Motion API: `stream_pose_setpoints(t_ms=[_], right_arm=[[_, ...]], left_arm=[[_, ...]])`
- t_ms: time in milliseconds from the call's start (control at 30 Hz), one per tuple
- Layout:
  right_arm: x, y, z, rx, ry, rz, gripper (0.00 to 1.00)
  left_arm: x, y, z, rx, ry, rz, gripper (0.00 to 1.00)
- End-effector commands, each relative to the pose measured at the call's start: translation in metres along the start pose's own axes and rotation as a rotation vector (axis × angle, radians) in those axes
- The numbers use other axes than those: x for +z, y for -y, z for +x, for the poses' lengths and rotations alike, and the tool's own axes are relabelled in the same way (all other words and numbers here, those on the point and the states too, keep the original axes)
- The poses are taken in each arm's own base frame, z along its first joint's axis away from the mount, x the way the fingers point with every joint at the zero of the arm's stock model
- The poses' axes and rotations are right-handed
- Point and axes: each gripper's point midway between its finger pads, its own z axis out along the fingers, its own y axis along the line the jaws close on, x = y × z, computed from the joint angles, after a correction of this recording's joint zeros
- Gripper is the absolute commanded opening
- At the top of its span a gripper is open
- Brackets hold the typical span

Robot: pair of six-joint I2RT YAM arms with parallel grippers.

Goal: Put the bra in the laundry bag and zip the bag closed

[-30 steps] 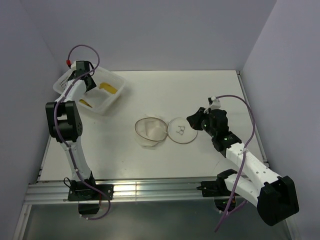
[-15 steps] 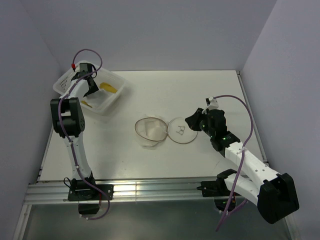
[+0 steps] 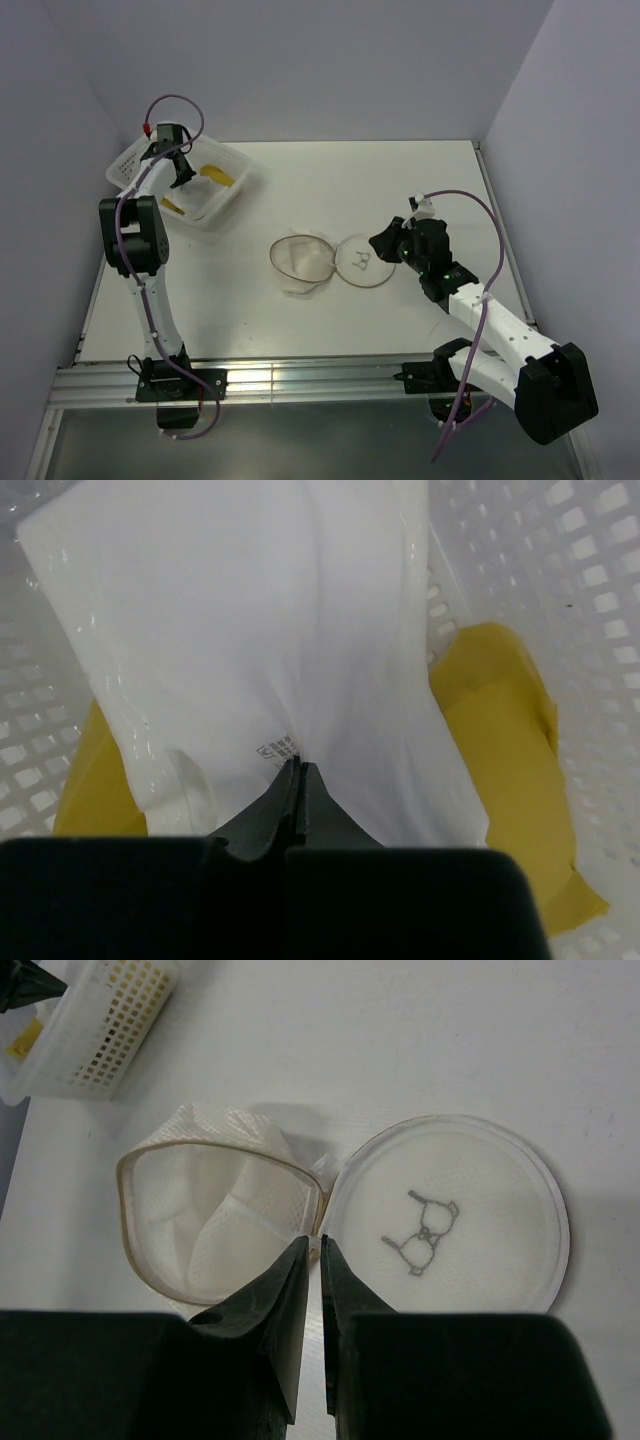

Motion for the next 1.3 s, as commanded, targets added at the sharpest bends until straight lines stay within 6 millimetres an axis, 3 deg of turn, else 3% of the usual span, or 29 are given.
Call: stream_pose_setpoints(t_ms=[0,167,367,467,600,667,767,867,1000,1100,1233,1267], right_arm=[[0.002,-0.012,-0.016,-0.028,0.044,-0.031,0.17],[0.000,-0.012,-0.018,-0.031,0.055,-0.027,0.17],[-0.001,-0.012,-0.018,-0.034,0.057,-0.022,0.17],[0.000,-0.012,-0.018,-0.036,0.057,-0.020,0.17],[0.000,-0.011,-0.018,-0.034,0.058,-0.016,0.17],[0.000,-0.009,-0.018,-0.037,0.060,-0.010,0.17],[0.000,-0.010,-0.017,-0.037,0.058,-0.010,0.17],[0.000,-0.010,-0.018,-0.038,0.061,-0.008,0.17],[-0.001,-0.008,-0.019,-0.041,0.066,0.003,0.17],[0.000,-0.006,-0.019,-0.044,0.065,0.013,0.17],[0.001,-0.005,-0.018,-0.046,0.062,0.019,0.17],[0.002,-0.006,-0.018,-0.050,0.061,0.018,0.17]], left_arm=[[-0.065,0.018,-0.076,-0.074,0.205,0.129,0.00],[-0.104,0.018,-0.097,-0.115,0.286,0.182,0.00],[-0.146,0.023,-0.104,-0.155,0.329,0.285,0.00],[-0.180,0.029,-0.109,-0.171,0.365,0.352,0.00],[-0.243,0.034,-0.110,-0.161,0.425,0.436,0.00],[-0.271,0.049,-0.097,-0.139,0.431,0.494,0.00],[-0.313,0.052,-0.082,-0.117,0.448,0.571,0.00],[-0.360,0.039,-0.068,-0.114,0.479,0.629,0.00],[-0.385,0.023,-0.037,-0.099,0.446,0.665,0.00],[-0.392,0.007,-0.002,-0.095,0.387,0.681,0.00],[-0.380,-0.009,0.051,-0.124,0.266,0.686,0.00],[-0.369,-0.014,0.077,-0.123,0.210,0.682,0.00]])
